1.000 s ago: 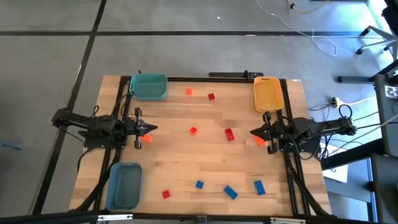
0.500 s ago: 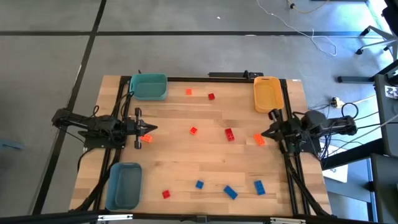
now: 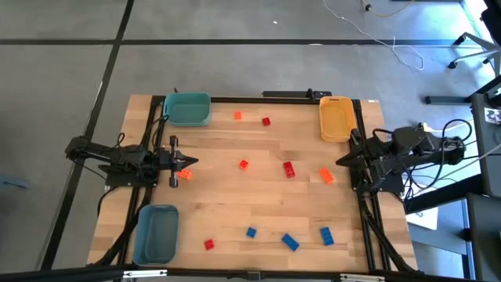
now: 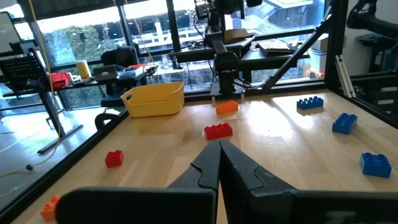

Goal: Sort & place blocks by color
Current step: Put the orange game piece into the yellow bin

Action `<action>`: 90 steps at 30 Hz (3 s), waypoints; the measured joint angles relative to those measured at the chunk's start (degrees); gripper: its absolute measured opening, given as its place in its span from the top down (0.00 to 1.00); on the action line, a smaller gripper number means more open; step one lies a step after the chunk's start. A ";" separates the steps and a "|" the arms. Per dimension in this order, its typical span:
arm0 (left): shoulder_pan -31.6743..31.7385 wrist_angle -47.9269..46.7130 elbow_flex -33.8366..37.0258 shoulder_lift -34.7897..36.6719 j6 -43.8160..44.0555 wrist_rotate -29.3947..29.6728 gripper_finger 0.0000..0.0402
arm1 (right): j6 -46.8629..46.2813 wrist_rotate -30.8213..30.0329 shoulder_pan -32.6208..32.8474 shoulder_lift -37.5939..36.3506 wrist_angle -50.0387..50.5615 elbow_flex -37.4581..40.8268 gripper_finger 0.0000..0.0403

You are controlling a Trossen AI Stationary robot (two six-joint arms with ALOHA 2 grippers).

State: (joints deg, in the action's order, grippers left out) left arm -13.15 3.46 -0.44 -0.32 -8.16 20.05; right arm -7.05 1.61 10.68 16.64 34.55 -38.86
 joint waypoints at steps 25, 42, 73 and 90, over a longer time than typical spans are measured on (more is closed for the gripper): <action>0.02 0.00 0.00 -0.02 0.00 0.00 1.00 | -1.65 17.99 0.02 14.91 12.52 -10.27 0.95; 0.01 0.00 0.00 -0.01 0.00 0.00 1.00 | -1.79 17.86 0.02 15.12 14.20 -10.27 0.95; 0.00 0.01 0.02 -0.02 -1.37 0.00 1.00 | -34.07 -9.56 -4.47 36.54 18.31 -10.18 0.54; 0.02 -0.66 -1.17 -0.09 -0.62 -2.58 1.00 | -40.69 -0.07 -14.47 47.61 29.56 -10.18 0.52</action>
State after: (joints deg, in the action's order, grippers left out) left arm -13.13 2.80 -1.61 -0.40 -8.78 17.47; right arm -47.75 1.54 -3.79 64.25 64.11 -49.04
